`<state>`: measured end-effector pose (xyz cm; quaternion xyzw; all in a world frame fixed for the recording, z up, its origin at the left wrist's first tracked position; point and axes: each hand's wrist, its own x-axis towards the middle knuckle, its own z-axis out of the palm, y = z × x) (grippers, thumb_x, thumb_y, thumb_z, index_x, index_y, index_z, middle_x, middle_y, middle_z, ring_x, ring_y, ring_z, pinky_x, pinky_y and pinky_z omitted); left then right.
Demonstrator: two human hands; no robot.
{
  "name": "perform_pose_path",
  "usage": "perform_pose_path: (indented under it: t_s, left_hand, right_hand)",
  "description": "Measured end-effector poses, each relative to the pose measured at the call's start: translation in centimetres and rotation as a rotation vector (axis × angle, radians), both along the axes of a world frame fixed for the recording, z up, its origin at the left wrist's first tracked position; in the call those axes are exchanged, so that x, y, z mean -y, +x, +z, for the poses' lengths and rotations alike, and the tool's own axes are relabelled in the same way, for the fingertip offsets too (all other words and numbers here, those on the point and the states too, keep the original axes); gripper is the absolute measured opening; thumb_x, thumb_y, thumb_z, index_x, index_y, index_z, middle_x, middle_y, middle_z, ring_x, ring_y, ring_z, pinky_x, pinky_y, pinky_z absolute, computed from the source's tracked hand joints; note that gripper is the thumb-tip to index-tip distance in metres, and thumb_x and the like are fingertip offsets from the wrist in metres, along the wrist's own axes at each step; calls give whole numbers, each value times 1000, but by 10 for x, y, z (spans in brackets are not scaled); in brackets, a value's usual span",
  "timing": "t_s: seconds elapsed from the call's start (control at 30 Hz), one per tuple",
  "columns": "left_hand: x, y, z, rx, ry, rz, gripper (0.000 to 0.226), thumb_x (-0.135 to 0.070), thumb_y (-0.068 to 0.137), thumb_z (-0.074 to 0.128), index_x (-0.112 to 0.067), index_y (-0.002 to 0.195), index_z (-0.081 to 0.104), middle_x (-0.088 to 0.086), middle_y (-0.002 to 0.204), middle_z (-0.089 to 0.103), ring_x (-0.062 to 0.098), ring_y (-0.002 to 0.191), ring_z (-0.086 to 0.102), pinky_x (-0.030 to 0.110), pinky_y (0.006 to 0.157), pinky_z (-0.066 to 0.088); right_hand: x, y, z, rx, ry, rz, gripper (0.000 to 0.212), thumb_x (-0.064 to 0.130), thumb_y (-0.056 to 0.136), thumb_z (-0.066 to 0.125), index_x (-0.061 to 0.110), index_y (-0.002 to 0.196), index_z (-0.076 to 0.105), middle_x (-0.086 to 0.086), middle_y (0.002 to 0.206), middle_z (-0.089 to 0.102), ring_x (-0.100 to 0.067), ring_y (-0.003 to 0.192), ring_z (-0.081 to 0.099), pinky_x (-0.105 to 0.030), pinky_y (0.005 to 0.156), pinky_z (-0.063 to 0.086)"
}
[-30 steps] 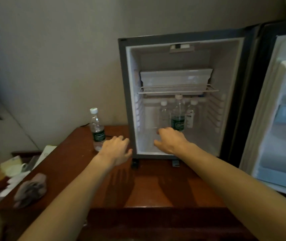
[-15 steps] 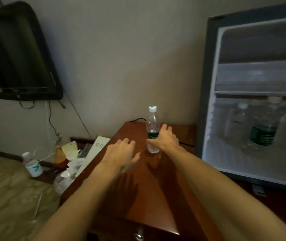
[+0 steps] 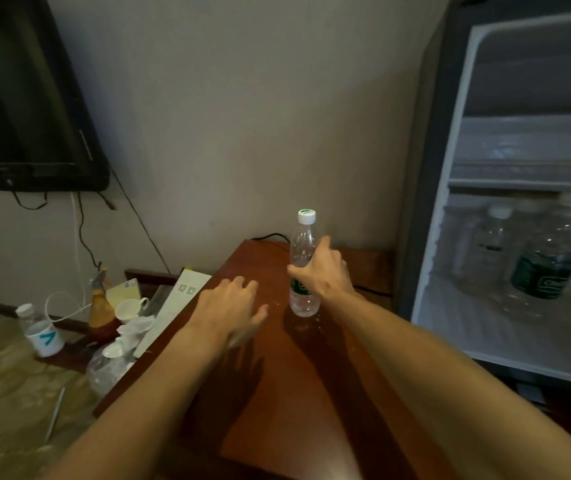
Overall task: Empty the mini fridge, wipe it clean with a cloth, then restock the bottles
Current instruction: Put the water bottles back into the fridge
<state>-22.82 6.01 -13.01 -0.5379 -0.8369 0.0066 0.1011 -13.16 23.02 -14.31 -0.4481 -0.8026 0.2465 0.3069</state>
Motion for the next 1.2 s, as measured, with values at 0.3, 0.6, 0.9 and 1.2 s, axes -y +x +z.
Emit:
perform_pose_path:
  t_s: [0.3, 0.6, 0.9, 1.2]
  left_hand:
    - [13, 51, 26, -51, 22, 39, 50, -56, 98, 40, -18, 128, 53, 7, 127, 58, 29, 118, 58, 43, 90, 50]
    - [-7, 158, 39, 76, 42, -121, 51, -58, 99, 40, -18, 128, 53, 7, 127, 56, 33, 118, 56, 45, 87, 45]
    - [-41, 197, 38, 61, 21, -217, 48, -54, 100, 40, -19, 131, 53, 6, 124, 56, 30, 116, 56, 46, 89, 46]
    - [-64, 174, 36, 66, -28, -220, 51, -56, 102, 38, -20, 138, 46, 6, 129, 54, 27, 119, 55, 45, 92, 47]
  right_hand:
    - [72, 126, 16, -58, 42, 134, 69, 53, 65, 77, 22, 114, 39, 1, 102, 64, -20, 91, 67, -40, 76, 61]
    - [76, 282, 16, 11, 112, -38, 62, 55, 64, 74, 23, 106, 40, 6, 86, 63, -14, 76, 65, -38, 67, 61]
    - [-7, 278, 31, -21, 29, -164, 59, 44, 73, 74, 18, 115, 42, -3, 90, 64, -20, 75, 67, -41, 68, 61]
    - [-83, 209, 36, -157, -34, -231, 75, 29, 81, 77, 7, 138, 34, -14, 121, 54, -33, 113, 58, -45, 95, 52]
